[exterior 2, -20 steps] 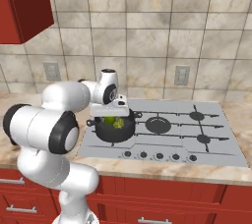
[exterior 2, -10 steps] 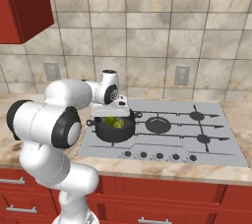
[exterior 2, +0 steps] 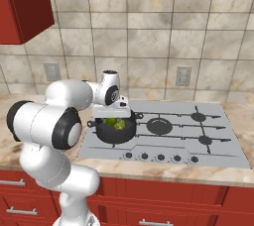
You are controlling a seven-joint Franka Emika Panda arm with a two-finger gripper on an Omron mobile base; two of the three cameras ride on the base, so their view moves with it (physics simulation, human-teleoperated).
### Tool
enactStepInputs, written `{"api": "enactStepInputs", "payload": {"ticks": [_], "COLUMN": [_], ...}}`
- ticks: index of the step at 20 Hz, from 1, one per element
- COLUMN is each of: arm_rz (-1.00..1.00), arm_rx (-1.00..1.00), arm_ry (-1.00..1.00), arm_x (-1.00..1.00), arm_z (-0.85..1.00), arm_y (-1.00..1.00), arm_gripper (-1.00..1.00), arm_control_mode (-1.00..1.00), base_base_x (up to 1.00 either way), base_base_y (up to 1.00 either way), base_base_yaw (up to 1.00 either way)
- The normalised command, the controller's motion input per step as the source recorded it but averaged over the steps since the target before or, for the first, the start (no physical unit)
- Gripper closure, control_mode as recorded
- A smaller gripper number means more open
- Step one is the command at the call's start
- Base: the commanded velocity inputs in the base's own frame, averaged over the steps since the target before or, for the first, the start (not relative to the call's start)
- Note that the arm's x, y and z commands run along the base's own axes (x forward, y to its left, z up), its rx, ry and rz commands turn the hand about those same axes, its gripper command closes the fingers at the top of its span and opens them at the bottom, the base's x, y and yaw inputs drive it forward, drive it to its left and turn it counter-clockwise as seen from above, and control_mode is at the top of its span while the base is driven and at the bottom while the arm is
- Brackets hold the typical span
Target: Put the broccoli and lime in the pot. Retrieve the spatula and lightly stir the vegetables in the pot.
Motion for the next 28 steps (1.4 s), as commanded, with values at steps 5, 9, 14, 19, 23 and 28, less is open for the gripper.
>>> {"api": "enactStepInputs", "payload": {"ticks": [5, 9, 14, 19, 23, 28], "arm_rz": [0.00, 0.00, 0.00, 0.07, 0.12, 0.10], "arm_rx": [0.00, 0.00, 0.00, 0.01, 0.00, 0.00], "arm_ry": [0.00, 0.01, -0.01, -0.13, -0.23, -0.25], "arm_x": [0.00, 0.00, -0.41, -1.00, -1.00, -0.93], "arm_z": [0.01, 0.18, 0.59, 0.51, 0.21, 0.21], "arm_y": [0.00, 0.00, 0.00, 0.02, 0.16, 0.26], "arm_gripper": [-1.00, -1.00, -1.00, -1.00, -1.00, -1.00], "arm_control_mode": [-1.00, -1.00, -1.00, -1.00, -1.00, -1.00], "base_base_x": [0.00, 0.00, 0.00, 0.00, 0.00, 0.00], "base_base_y": [0.00, 0.00, 0.00, 0.00, 0.00, 0.00], "base_base_yaw": [0.00, 0.00, 0.00, 0.00, 0.00, 0.00]}}
